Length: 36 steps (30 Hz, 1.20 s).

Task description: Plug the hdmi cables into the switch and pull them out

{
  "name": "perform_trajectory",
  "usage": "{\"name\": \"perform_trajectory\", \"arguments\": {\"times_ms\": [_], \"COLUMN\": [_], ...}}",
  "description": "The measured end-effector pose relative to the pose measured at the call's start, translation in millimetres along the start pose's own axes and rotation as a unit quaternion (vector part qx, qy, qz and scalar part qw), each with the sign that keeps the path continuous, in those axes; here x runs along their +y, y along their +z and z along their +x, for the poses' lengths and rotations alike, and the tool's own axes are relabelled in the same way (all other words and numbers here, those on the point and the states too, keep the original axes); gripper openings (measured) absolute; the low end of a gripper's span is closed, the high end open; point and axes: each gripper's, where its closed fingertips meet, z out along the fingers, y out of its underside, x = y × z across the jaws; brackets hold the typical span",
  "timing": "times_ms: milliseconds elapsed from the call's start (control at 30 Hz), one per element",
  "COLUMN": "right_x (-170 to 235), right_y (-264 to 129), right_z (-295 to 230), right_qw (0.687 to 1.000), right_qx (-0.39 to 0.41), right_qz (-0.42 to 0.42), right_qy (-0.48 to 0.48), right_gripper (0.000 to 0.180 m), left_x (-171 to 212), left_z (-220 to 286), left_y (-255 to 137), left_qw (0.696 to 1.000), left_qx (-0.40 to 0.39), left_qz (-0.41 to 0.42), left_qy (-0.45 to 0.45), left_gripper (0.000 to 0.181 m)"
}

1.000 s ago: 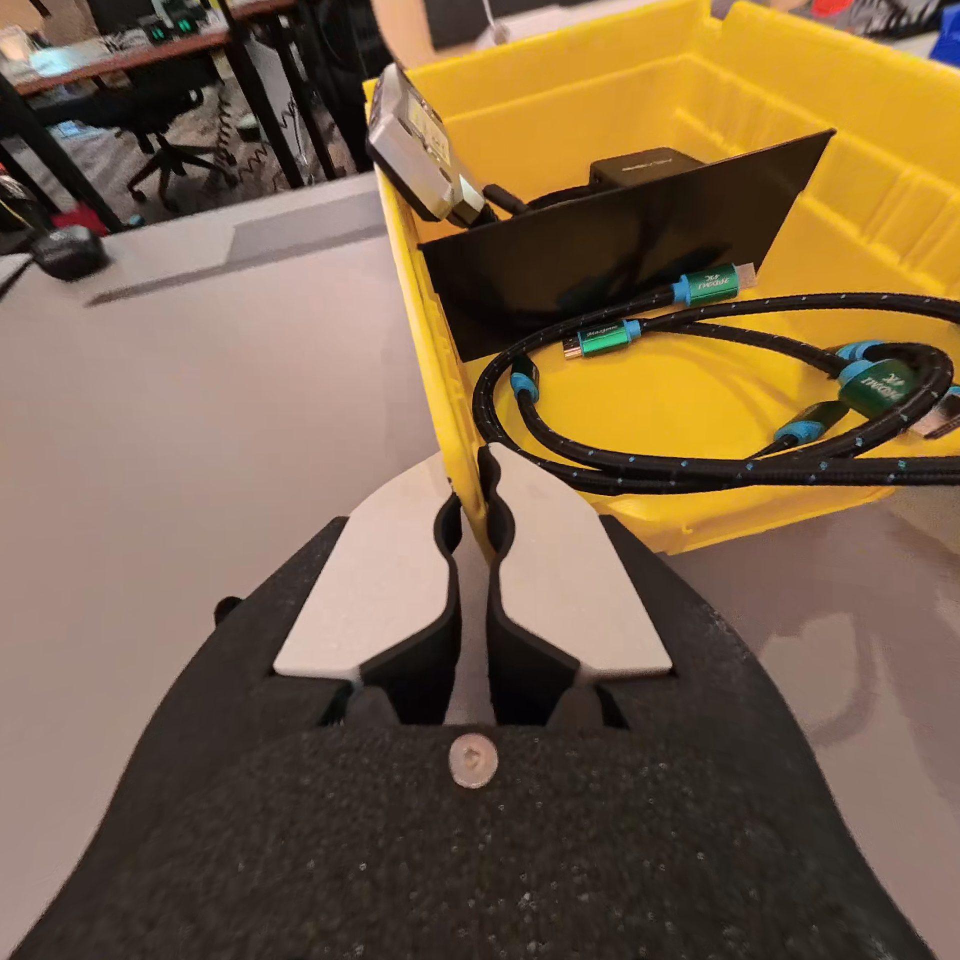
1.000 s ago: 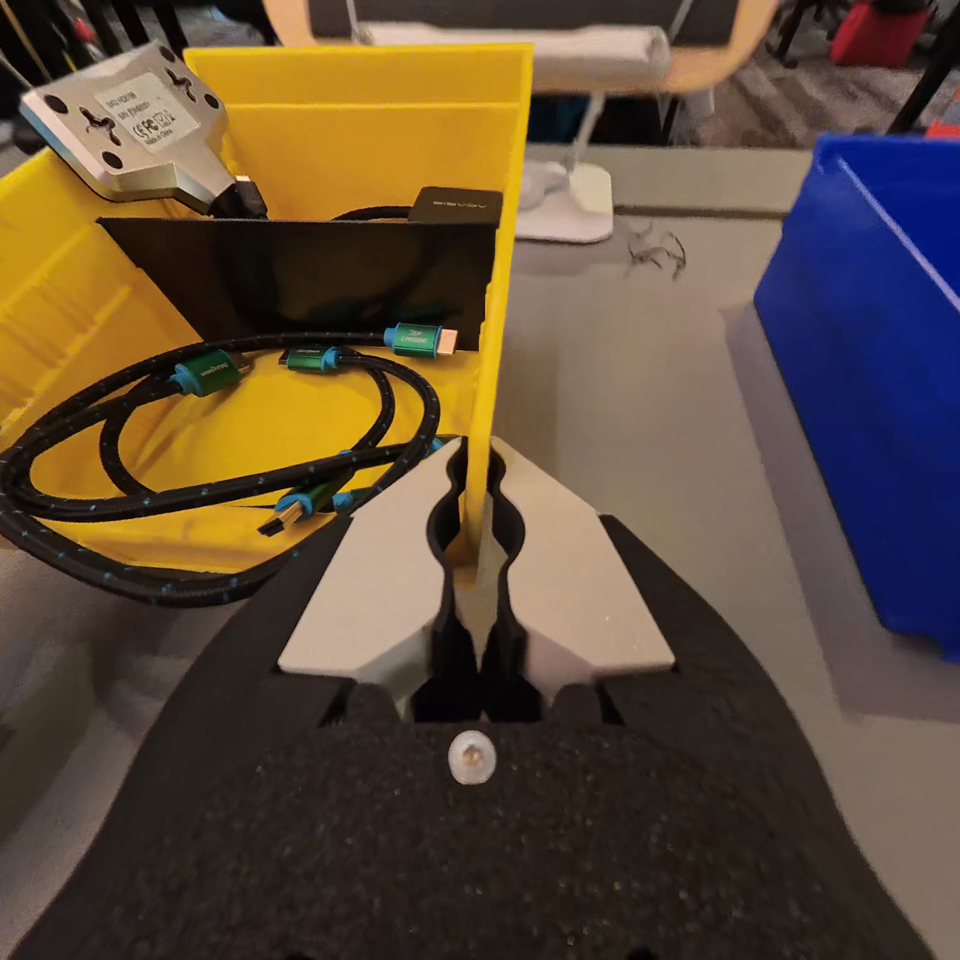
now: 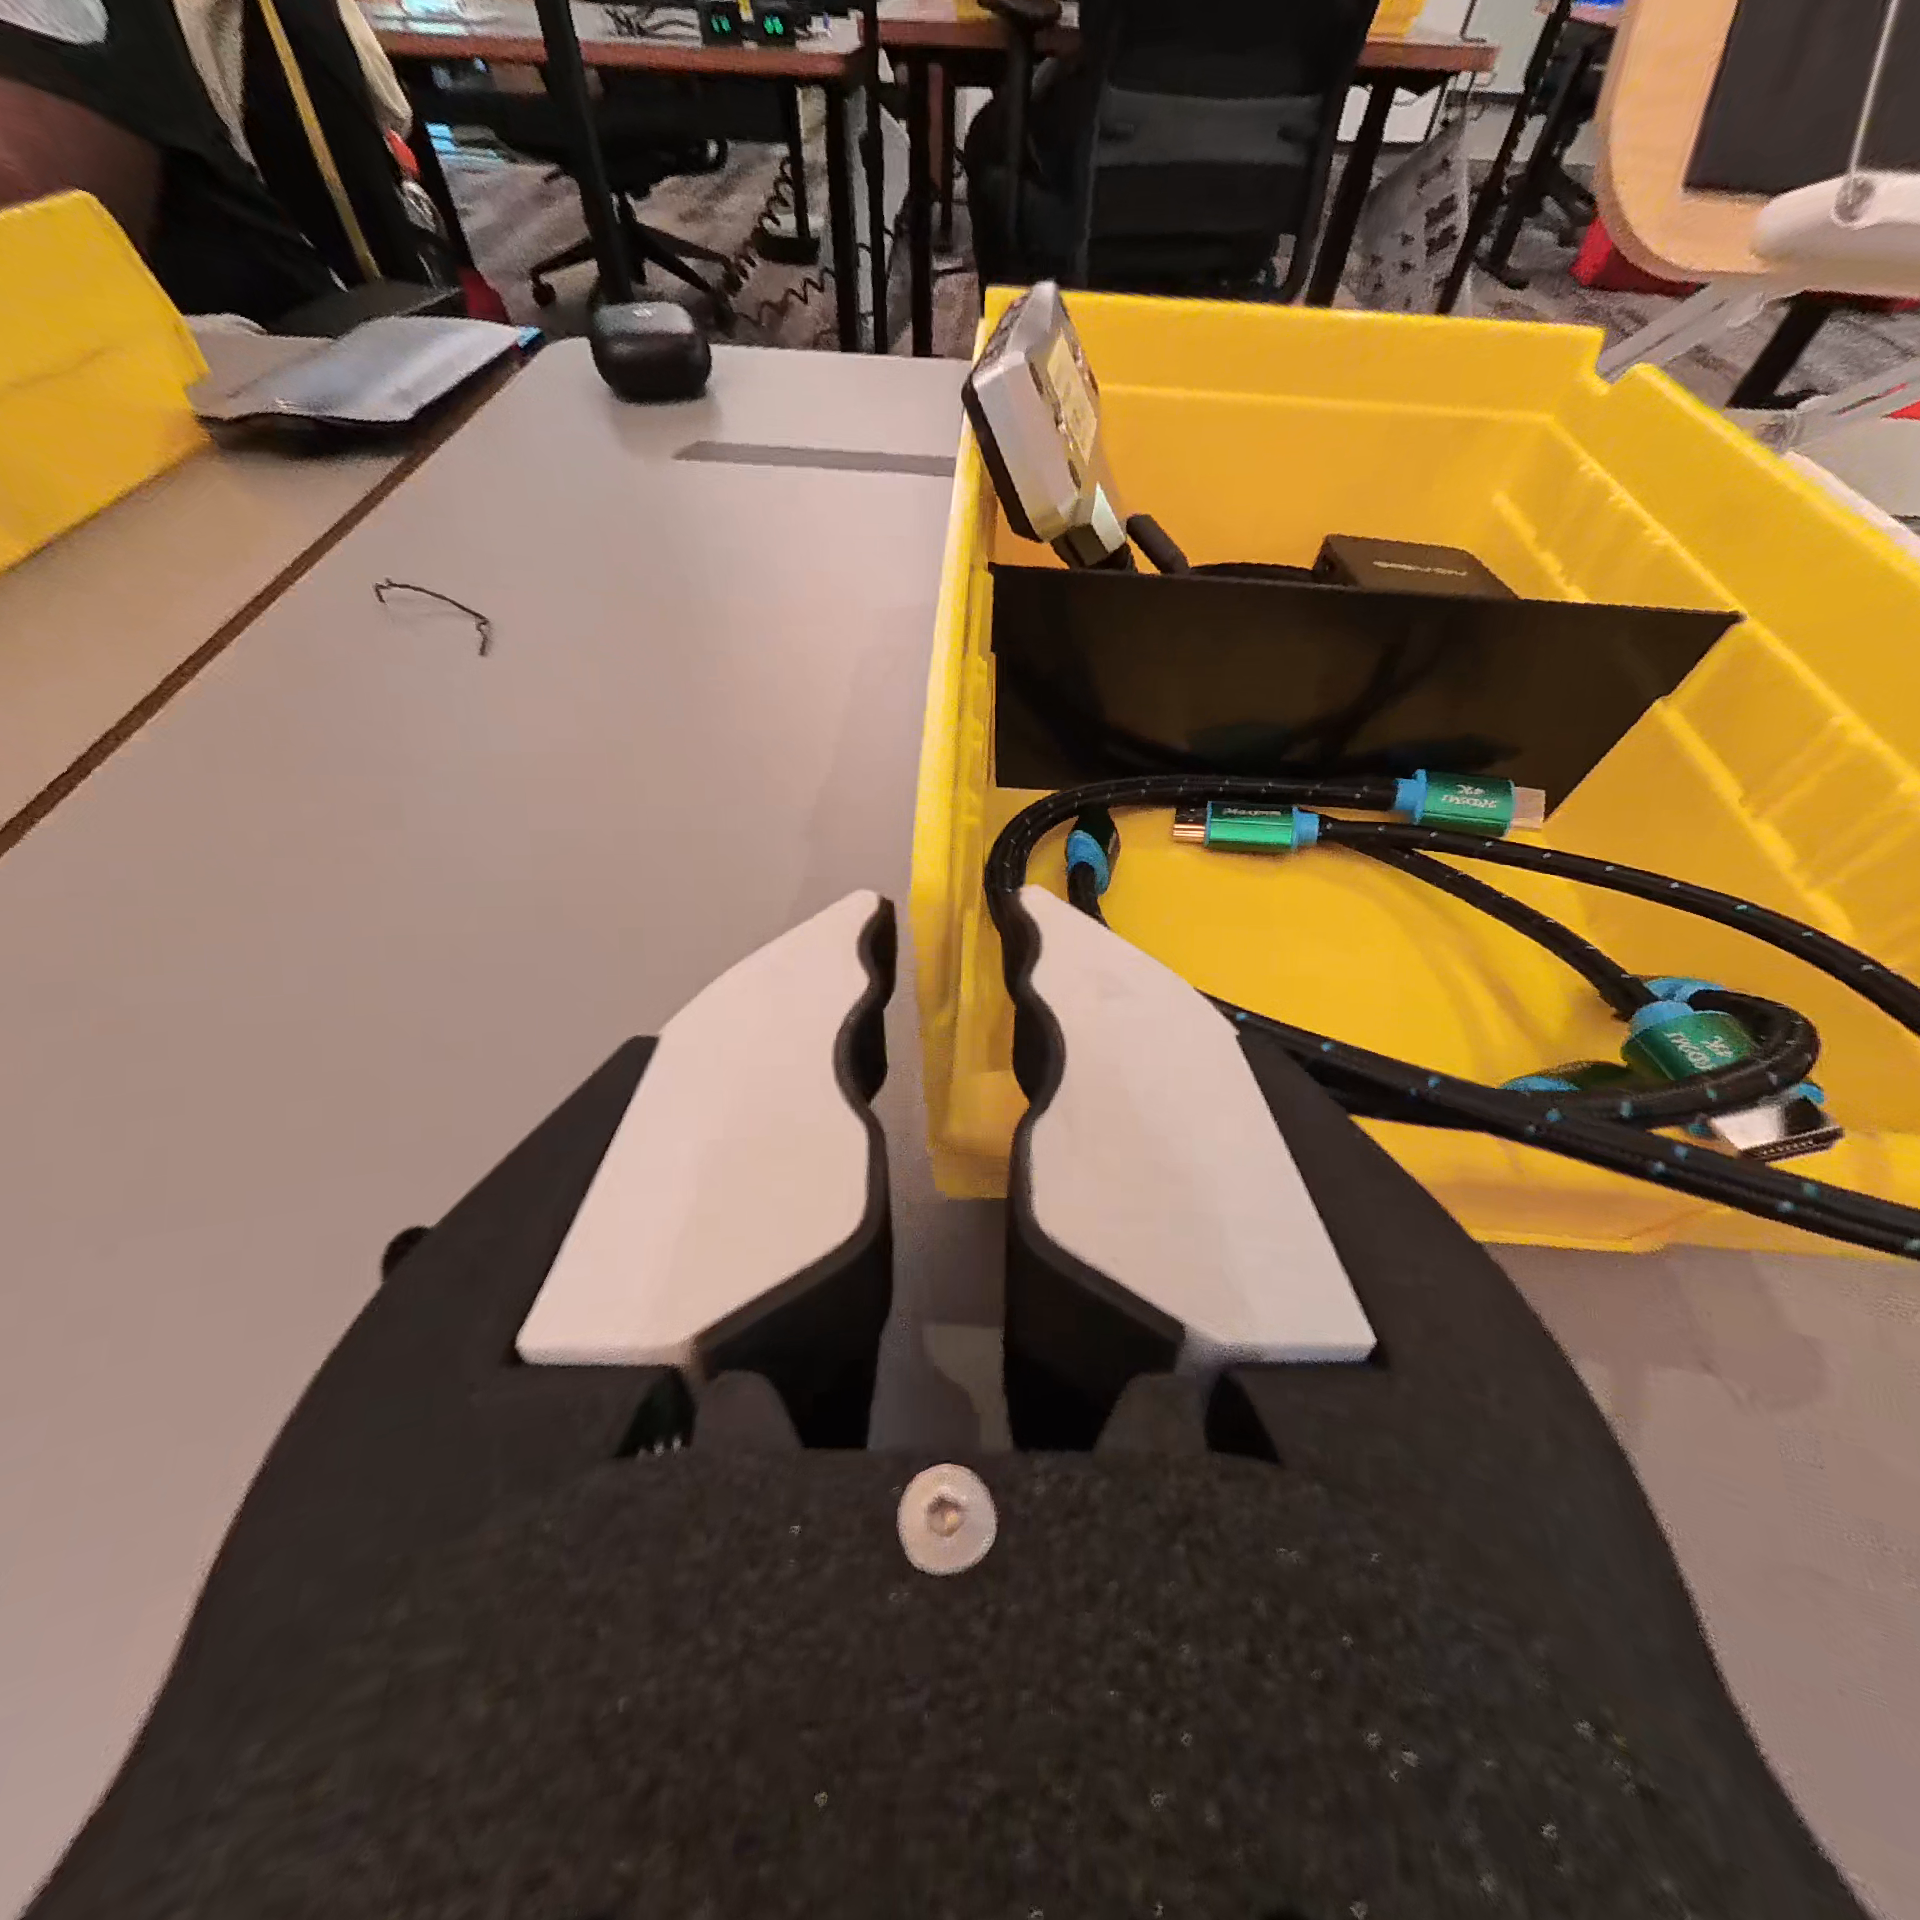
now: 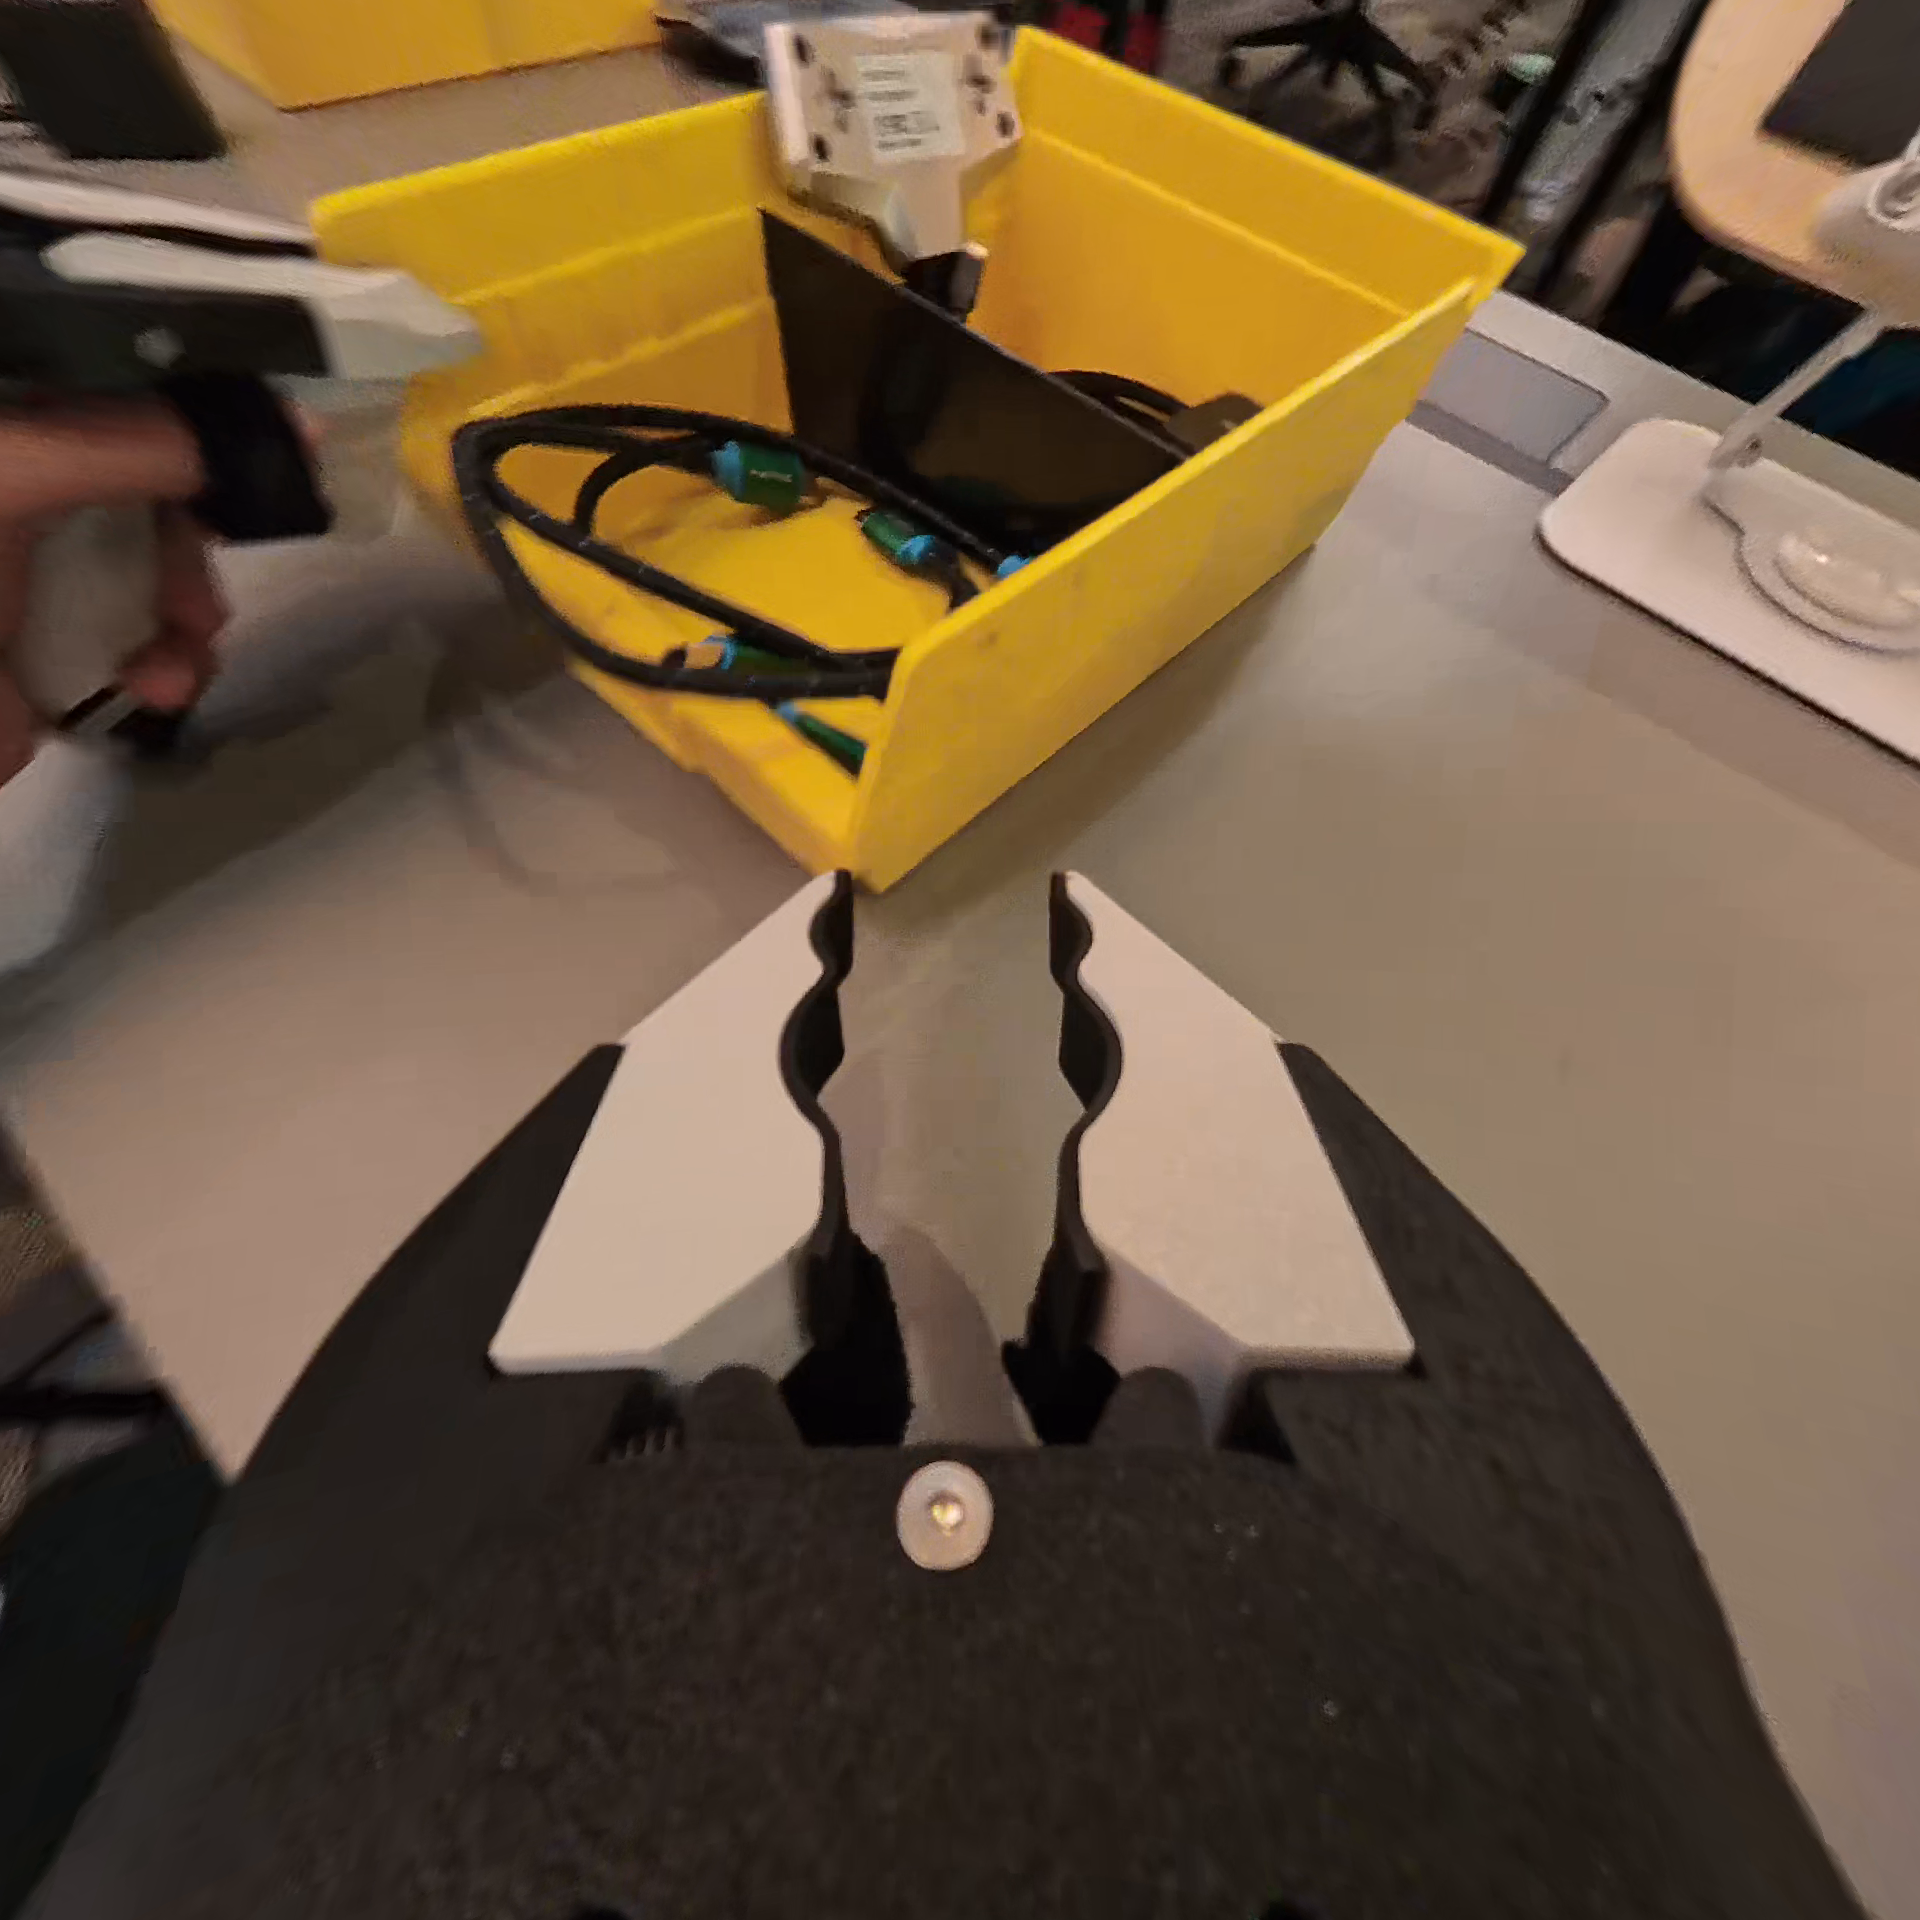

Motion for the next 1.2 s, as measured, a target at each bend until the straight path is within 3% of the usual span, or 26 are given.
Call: {"name": "perform_trajectory", "arguments": {"times_ms": [200,300,400,567,767,867,933,1067,1200], "right_x": [45.0,57.2,71.6,85.2,139.8,154.8,162.7,161.9,154.0], "right_y": [-83.4,-122.3,-161.9,-220.1,-274.5,-284.4,-280.0,-269.7,-251.1], "right_z": [26.0,55.4,113.9,218.5,313.0,328.5,333.0,332.8,311.8], "right_qw": [0.997,0.992,0.981,0.957,0.918,0.902,0.907,0.920,0.932], "right_qx": [-0.066,-0.070,-0.002,0.136,0.246,0.253,0.265,0.287,0.232], "right_qz": [0.031,0.104,0.187,0.220,0.197,0.196,0.168,0.136,0.141], "right_qy": [-0.040,-0.015,0.056,0.131,0.240,0.290,0.280,0.231,0.240], "right_gripper": [0.037,0.038,0.038,0.046,0.044,0.041,0.042,0.042,0.040], "left_x": [-8.1,-23.3,-37.6,-38.9,-9.4,3.8,13.2,27.1,28.0], "left_z": [1.4,-4.9,-0.3,36.4,132.6,167.6,178.8,177.9,167.5], "left_y": [-21.4,-38.4,-55.7,-75.7,-87.9,-85.8,-80.1,-68.4,-64.4], "left_qw": [1.000,0.997,0.992,0.993,0.991,0.989,0.987,0.986,0.987], "left_qx": [-0.006,-0.026,-0.014,0.008,0.114,0.149,0.159,0.153,0.142], "left_qz": [0.023,0.064,0.096,0.106,0.043,0.009,-0.007,-0.033,-0.036], "left_qy": [-0.012,-0.041,-0.078,-0.051,-0.064,-0.021,0.014,0.060,0.071], "left_gripper": [0.032,0.025,0.024,0.023,0.022,0.024,0.025,0.026,0.027]}}
